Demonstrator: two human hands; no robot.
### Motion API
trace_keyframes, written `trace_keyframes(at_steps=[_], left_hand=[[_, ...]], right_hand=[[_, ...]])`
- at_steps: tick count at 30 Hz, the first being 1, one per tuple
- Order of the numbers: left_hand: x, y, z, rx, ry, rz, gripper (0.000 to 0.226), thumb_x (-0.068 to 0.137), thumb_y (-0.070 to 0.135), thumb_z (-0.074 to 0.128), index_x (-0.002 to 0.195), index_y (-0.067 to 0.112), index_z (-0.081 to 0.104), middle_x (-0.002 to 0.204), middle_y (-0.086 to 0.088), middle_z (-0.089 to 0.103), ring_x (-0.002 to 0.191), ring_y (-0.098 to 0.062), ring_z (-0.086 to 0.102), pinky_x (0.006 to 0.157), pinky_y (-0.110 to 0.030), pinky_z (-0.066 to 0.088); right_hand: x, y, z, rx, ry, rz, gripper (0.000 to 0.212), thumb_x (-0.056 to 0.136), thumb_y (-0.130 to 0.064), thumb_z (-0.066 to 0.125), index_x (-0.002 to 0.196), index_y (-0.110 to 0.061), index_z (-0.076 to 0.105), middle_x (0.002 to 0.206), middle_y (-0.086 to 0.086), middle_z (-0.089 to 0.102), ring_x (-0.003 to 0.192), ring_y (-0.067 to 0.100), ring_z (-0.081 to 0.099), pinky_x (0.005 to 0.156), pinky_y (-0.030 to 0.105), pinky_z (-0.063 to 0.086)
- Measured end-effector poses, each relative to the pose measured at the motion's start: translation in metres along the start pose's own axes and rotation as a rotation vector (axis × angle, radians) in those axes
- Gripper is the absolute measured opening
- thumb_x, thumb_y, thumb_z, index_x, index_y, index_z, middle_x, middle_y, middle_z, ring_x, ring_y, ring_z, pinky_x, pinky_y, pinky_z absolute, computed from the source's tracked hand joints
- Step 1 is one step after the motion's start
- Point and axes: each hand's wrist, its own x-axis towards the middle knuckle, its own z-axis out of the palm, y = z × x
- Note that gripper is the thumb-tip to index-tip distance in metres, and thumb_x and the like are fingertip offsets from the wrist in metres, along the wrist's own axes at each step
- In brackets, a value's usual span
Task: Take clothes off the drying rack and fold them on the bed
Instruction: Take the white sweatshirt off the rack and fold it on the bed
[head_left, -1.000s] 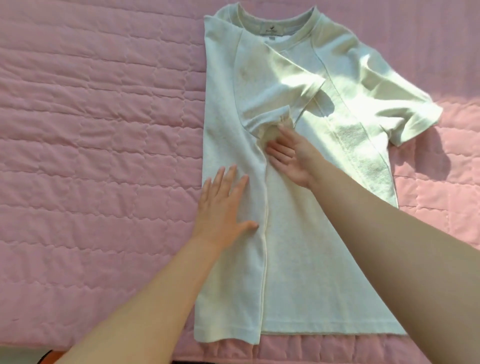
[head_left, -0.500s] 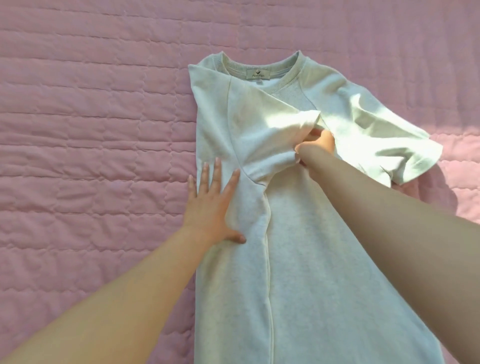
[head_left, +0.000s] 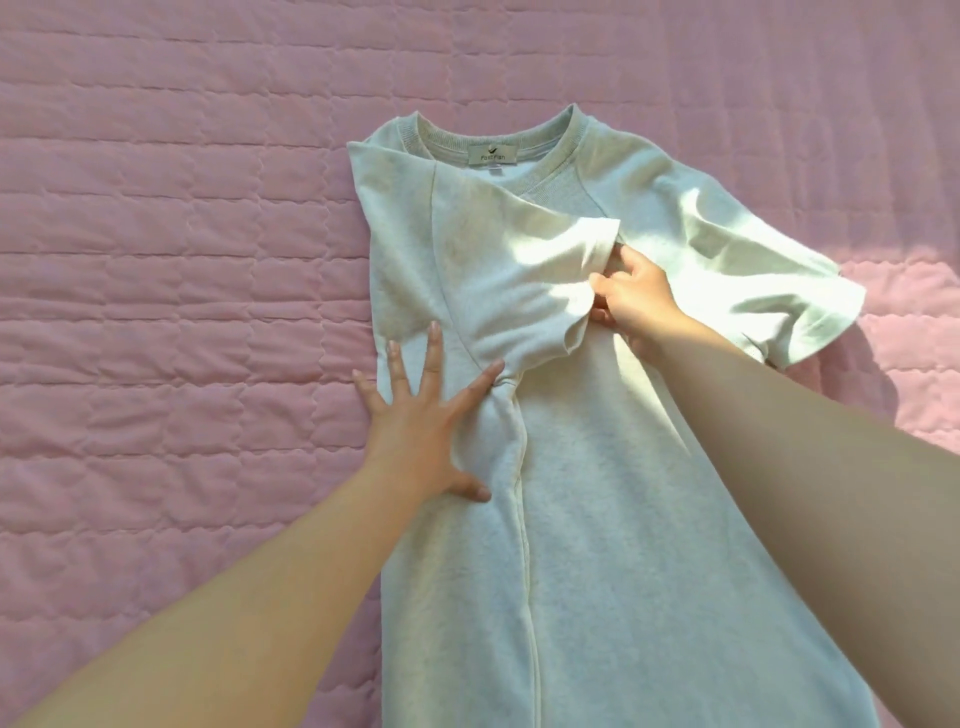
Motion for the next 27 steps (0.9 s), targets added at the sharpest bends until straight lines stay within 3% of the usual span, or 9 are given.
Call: trace_keyframes(at_steps=[3, 6, 11, 14, 17, 19, 21, 24, 27], left_hand=[[-0.004, 0.0, -0.002, 0.063, 0.048, 0.052, 0.126, 0.052, 0.091, 0.055, 0.132, 0.057, -0.037, 0.144, -0.002, -0.051, 0.137, -0.055, -0.024, 0.101, -0.08, -0.001], [-0.007, 0.004, 0.0, 0.177, 0.114, 0.159, 0.116, 0.061, 0.091, 0.043, 0.136, 0.049, -0.036, 0.148, -0.003, -0.047, 0.14, -0.047, -0.025, 0.103, -0.075, -0.01], [0.001, 0.021, -0.002, 0.098, 0.1, 0.311, 0.103, 0.075, 0.083, 0.01, 0.151, 0.02, -0.019, 0.159, -0.003, -0.022, 0.148, -0.027, -0.015, 0.119, -0.055, 0.001], [0.01, 0.05, -0.012, -0.108, 0.131, 0.288, 0.089, 0.091, 0.068, 0.025, 0.154, 0.013, -0.002, 0.161, -0.006, -0.012, 0.149, -0.02, -0.012, 0.121, -0.04, -0.005], [0.021, 0.082, -0.026, -0.303, 0.268, 0.274, 0.068, 0.093, 0.035, 0.057, 0.149, 0.008, 0.028, 0.155, -0.018, 0.025, 0.144, -0.032, 0.024, 0.115, -0.038, 0.023], [0.031, 0.094, -0.03, -0.371, 0.357, 0.248, 0.067, 0.088, 0.021, 0.062, 0.146, 0.007, 0.032, 0.145, -0.016, 0.036, 0.132, -0.032, 0.039, 0.107, -0.037, 0.035], [0.04, 0.103, -0.033, -0.462, 0.366, 0.212, 0.071, 0.086, 0.016, 0.063, 0.148, 0.009, 0.028, 0.144, -0.011, 0.036, 0.132, -0.026, 0.039, 0.107, -0.032, 0.035], [0.052, 0.11, -0.038, -0.576, 0.232, 0.098, 0.083, 0.084, 0.021, 0.065, 0.153, 0.016, 0.019, 0.144, -0.001, 0.033, 0.133, -0.016, 0.036, 0.103, -0.024, 0.03], [0.064, 0.108, -0.042, -0.663, 0.09, 0.03, 0.088, 0.082, 0.026, 0.069, 0.154, 0.019, 0.018, 0.144, 0.004, 0.03, 0.131, -0.012, 0.038, 0.098, -0.019, 0.029]], right_hand=[[-0.017, 0.008, -0.004, 0.065, -0.086, 0.151, 0.022, 0.092, -0.019, 0.064, 0.11, -0.012, 0.054, 0.104, 0.009, 0.068, 0.087, 0.021, 0.067, 0.067, 0.029, 0.054], [-0.026, 0.016, -0.013, -0.077, -0.06, 0.199, 0.043, 0.088, -0.022, 0.068, 0.125, -0.011, 0.049, 0.115, 0.009, 0.065, 0.077, 0.014, 0.066, 0.057, 0.024, 0.051], [-0.03, 0.016, -0.061, -0.08, 0.248, 0.108, 0.017, 0.089, -0.012, 0.057, 0.106, -0.015, 0.058, 0.09, 0.004, 0.06, 0.067, 0.012, 0.057, 0.065, 0.028, 0.05], [-0.033, 0.022, -0.096, -0.242, 0.598, 0.03, 0.017, 0.084, -0.014, 0.056, 0.098, -0.023, 0.058, 0.103, 0.003, 0.059, 0.095, 0.022, 0.061, 0.089, 0.04, 0.05], [-0.037, 0.034, -0.135, -0.347, 0.842, 0.144, 0.047, 0.081, -0.032, 0.067, 0.119, -0.013, 0.046, 0.123, 0.006, 0.048, 0.114, 0.026, 0.05, 0.101, 0.04, 0.037], [-0.038, 0.037, -0.153, 0.018, 0.791, 0.311, 0.065, 0.071, -0.041, 0.077, 0.12, -0.011, 0.047, 0.116, 0.003, 0.056, 0.102, 0.022, 0.058, 0.095, 0.04, 0.045], [-0.037, 0.034, -0.169, 0.467, 0.579, 0.377, 0.05, 0.072, -0.034, 0.081, 0.107, -0.01, 0.055, 0.104, 0.008, 0.066, 0.088, 0.02, 0.066, 0.079, 0.036, 0.057], [-0.029, 0.026, -0.181, 0.543, 0.426, 0.375, 0.041, 0.075, -0.03, 0.081, 0.109, -0.018, 0.061, 0.107, 0.002, 0.066, 0.093, 0.013, 0.064, 0.062, 0.023, 0.051], [-0.021, 0.015, -0.185, 0.579, 0.328, 0.415, 0.019, 0.077, -0.027, 0.078, 0.086, -0.022, 0.062, 0.075, -0.005, 0.065, 0.069, 0.008, 0.06, 0.06, 0.02, 0.045]])
